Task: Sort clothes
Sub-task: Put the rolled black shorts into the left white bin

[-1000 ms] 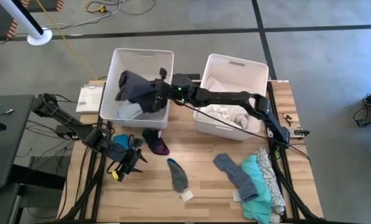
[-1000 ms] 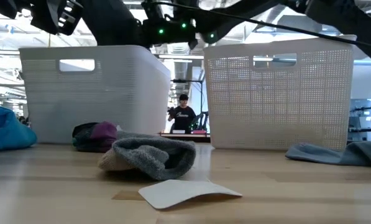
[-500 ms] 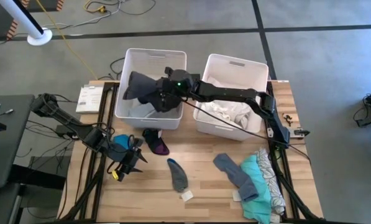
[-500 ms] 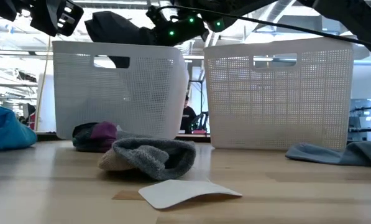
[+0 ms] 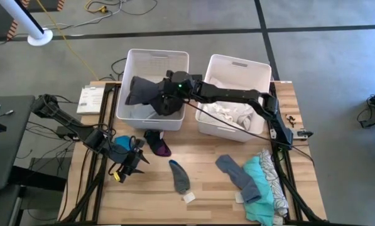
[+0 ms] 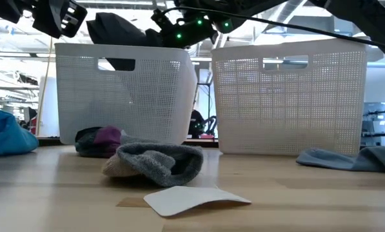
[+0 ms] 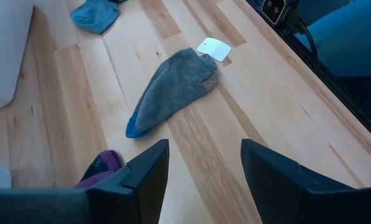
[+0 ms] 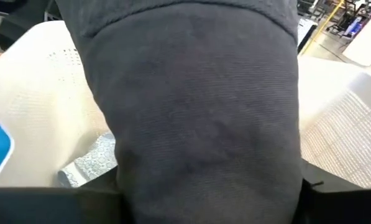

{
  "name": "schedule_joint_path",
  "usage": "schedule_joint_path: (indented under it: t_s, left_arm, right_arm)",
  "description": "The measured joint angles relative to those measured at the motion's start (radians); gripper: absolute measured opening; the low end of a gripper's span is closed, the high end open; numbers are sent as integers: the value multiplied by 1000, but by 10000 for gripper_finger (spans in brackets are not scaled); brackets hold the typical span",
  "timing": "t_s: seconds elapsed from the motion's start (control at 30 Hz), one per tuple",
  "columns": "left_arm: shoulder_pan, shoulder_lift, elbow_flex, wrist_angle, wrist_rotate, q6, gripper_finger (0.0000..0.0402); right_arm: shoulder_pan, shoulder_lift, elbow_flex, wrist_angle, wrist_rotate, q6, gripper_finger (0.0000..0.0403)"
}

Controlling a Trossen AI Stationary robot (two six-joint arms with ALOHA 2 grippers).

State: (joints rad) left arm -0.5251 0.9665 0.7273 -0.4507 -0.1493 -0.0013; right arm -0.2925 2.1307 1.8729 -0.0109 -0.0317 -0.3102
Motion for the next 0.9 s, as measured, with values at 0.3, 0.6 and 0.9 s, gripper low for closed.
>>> schedule_joint_path:
  t_s: [0.3, 0.6, 0.9]
  left_arm:
    - [0, 0, 0, -14, 0, -9, 195]
    - [0, 0, 0, -15, 3, -6, 195]
    - [0, 0, 0, -14, 4, 7, 195]
  right_arm:
    - [10, 0, 0, -17, -20, -1, 252]
    - [3, 0, 0, -89, -53, 27, 252]
    - [5, -8, 60, -229, -36, 22, 253]
